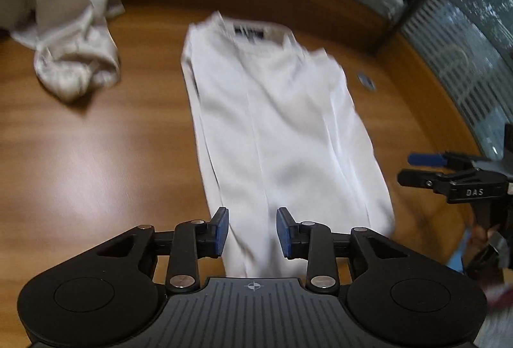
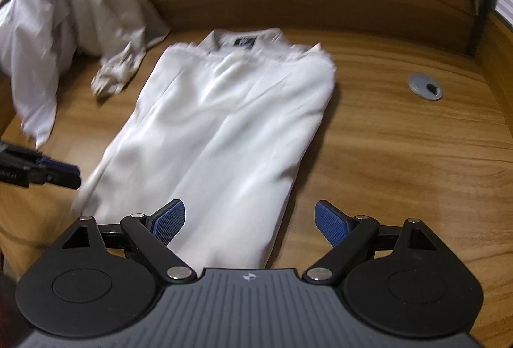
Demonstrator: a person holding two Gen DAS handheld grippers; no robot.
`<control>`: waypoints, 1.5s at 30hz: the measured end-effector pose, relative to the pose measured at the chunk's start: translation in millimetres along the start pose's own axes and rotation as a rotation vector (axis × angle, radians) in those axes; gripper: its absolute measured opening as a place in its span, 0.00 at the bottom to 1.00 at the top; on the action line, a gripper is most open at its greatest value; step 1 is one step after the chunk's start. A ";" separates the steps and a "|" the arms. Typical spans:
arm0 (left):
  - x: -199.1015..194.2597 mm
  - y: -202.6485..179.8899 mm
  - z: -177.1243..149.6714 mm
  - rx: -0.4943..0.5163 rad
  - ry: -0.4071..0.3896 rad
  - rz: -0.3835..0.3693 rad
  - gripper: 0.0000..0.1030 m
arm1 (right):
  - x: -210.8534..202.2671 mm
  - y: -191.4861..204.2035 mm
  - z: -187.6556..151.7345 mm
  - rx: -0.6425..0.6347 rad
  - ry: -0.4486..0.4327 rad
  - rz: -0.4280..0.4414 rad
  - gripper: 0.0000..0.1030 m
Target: Fold clothes
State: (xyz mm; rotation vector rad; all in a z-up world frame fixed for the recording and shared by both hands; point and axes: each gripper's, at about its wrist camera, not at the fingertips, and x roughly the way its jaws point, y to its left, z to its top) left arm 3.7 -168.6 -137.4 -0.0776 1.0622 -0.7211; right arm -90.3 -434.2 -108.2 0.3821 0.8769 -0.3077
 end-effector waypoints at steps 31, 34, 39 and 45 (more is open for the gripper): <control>98.7 34.3 142.3 -0.076 -0.174 0.001 0.05 | 130.9 -80.1 162.5 0.206 0.072 0.041 0.06; 96.1 39.0 147.1 -0.087 -0.196 -0.027 0.05 | 122.5 -65.2 173.2 0.157 0.032 0.052 0.06; 94.7 53.3 152.2 -0.127 -0.253 -0.057 0.05 | 125.8 -54.8 190.1 0.122 -0.010 0.044 0.06; 86.0 64.8 151.3 -0.181 -0.351 -0.120 0.05 | 120.3 -50.5 208.9 0.128 -0.113 0.087 0.04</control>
